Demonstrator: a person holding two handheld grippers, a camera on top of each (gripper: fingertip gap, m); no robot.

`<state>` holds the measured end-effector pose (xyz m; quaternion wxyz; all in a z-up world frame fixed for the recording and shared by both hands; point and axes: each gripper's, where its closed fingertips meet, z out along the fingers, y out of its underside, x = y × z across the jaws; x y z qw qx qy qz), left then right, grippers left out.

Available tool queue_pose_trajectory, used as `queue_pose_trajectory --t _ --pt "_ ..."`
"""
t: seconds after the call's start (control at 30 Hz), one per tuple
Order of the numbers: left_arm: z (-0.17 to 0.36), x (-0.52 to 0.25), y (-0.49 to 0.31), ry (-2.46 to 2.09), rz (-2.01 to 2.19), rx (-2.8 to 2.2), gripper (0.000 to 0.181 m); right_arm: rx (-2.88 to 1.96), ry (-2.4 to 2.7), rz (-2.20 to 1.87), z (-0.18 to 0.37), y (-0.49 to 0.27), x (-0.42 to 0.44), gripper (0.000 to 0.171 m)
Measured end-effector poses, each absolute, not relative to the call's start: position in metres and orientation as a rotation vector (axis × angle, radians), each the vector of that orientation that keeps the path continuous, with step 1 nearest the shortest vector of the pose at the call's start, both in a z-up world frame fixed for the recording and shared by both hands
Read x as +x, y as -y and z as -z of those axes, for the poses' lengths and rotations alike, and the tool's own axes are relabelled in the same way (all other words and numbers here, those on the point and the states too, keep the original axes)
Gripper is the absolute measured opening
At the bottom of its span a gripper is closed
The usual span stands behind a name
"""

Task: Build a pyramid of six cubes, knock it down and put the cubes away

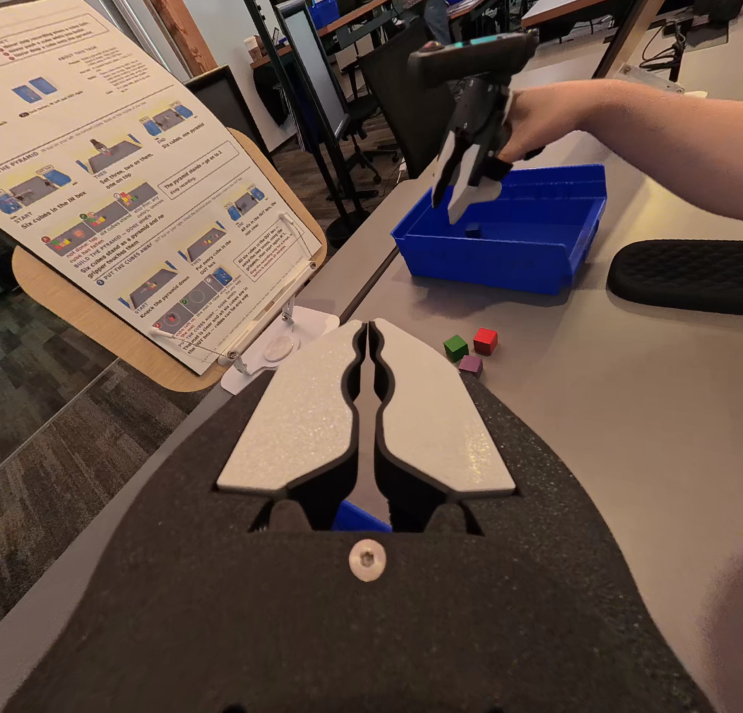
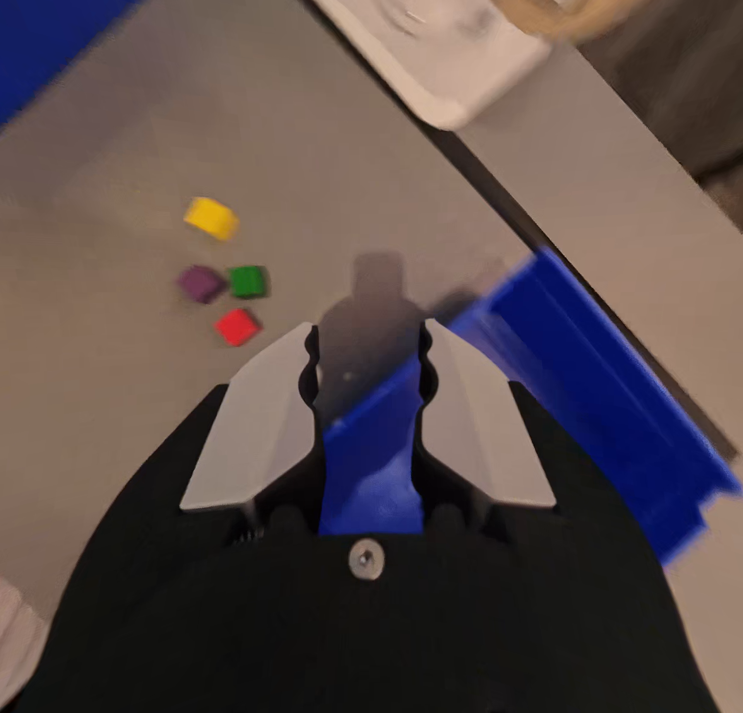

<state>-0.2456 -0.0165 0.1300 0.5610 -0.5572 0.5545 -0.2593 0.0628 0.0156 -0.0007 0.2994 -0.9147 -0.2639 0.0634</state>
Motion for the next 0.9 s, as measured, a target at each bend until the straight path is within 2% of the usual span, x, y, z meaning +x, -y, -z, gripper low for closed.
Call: queue_pose_trajectory --t 0.1,0.23,0.33,0.53,0.6,0.73,0.9 --pt "-0.129 -0.245 0.017 -1.314 0.606 -1.316 0.001 -2.321 1.237 -0.262 0.020 0.015 -0.022 0.048" --pt "-0.129 -0.244 0.022 -1.327 0.602 -1.305 0.000 -2.330 1.739 0.145 0.102 0.037 -0.038 0.033" --pt "-0.130 -0.246 0.024 -1.327 0.601 -1.298 0.000 -2.385 1.749 0.152 0.130 0.040 -0.043 0.034" --pt "-0.132 -0.249 0.023 -1.318 0.607 -1.292 0.001 -2.483 1.709 0.159 0.150 0.038 -0.034 0.038" --pt "-0.132 -0.249 0.022 -1.318 0.605 -1.295 0.001 -2.469 1.758 0.133 0.156 0.042 -0.033 0.030" --pt "-0.133 -0.251 0.022 -1.310 0.606 -1.293 0.001 -2.396 1.706 0.060 0.136 0.042 -0.041 0.030" --pt "-0.135 -0.254 0.023 -1.303 0.603 -1.288 0.001 -2.240 1.280 0.108 0.026 0.018 -0.003 0.030"
